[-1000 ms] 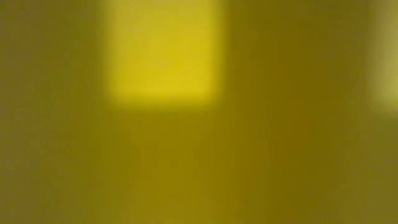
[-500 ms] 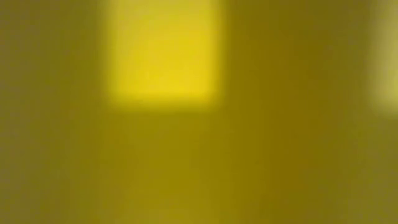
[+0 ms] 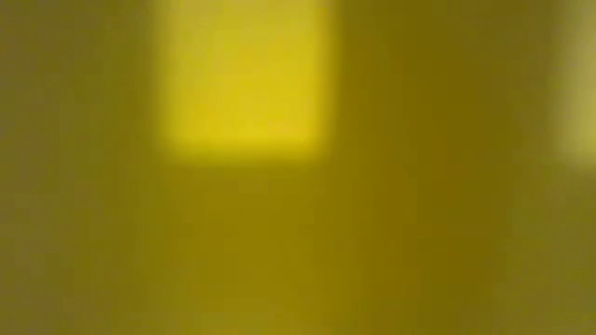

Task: Pick & Place USB Port
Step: Put the blue charger cable into the yellow bin

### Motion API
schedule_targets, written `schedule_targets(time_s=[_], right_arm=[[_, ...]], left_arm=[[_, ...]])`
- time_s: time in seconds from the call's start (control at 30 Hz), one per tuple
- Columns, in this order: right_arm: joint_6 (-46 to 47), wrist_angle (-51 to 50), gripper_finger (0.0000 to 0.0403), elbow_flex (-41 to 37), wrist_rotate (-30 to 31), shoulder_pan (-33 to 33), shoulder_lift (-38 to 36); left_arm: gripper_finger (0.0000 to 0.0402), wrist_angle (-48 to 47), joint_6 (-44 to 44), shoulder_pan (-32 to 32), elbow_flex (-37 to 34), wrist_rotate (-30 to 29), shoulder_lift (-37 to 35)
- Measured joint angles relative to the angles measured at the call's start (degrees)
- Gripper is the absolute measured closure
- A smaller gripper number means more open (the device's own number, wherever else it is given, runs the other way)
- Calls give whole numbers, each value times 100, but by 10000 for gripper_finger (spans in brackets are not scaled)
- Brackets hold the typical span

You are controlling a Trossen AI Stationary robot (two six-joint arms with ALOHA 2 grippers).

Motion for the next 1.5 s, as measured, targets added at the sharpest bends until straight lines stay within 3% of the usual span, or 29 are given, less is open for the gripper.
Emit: schedule_targets(time_s=[0.5,0.93,1.5], right_arm=[[-102,-35,278,-86,-11,-12,0],[-189,9,278,-133,-18,-210,2],[-208,11,278,-136,-200,-210,2]], left_arm=[[373,499,65,504,-2,1001,442],[373,853,-395,504,-7,1283,1072],[373,1051,-586,495,0,1297,1179]])
